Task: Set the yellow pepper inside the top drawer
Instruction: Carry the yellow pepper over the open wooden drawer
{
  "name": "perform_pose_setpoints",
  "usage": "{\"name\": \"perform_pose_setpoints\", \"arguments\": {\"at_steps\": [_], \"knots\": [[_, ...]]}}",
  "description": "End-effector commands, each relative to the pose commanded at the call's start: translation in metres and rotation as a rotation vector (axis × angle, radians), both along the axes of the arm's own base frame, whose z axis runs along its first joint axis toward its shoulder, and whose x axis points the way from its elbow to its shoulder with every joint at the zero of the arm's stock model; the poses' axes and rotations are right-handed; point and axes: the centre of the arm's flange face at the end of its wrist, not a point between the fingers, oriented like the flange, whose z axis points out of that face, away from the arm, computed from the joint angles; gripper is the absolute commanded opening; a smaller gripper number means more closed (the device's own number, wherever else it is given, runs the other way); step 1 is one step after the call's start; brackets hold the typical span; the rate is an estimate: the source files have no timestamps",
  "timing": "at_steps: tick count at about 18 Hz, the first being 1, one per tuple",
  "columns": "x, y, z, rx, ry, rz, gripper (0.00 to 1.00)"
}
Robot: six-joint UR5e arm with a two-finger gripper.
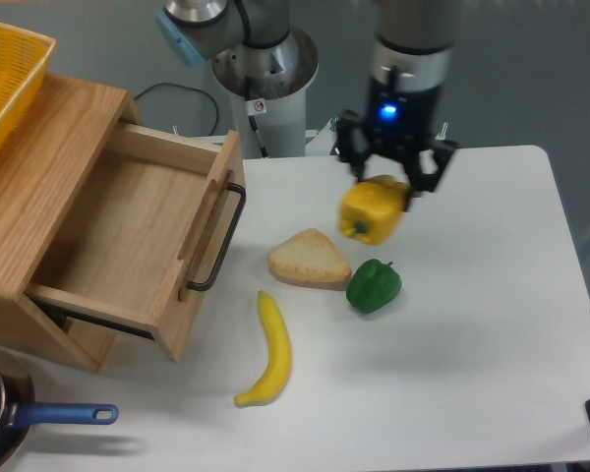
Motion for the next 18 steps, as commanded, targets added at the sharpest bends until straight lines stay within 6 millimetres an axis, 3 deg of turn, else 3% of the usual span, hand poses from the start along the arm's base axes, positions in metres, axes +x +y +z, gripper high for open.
{"name": "perform_pose_setpoints", "arguments": {"at_steps": [4, 9, 12, 18], "knots": [[0.051, 0.015, 0.006, 0.02, -0.024, -0.033, 0.17], [0.098, 0.038, 0.002, 0.012, -0.065, -0.039, 0.17], [0.12, 0.049, -0.001, 0.003, -0.078, -0.064, 0.17], [0.15, 0.062, -0.032, -0.041, -0.118, -0.107, 0.17]]}}
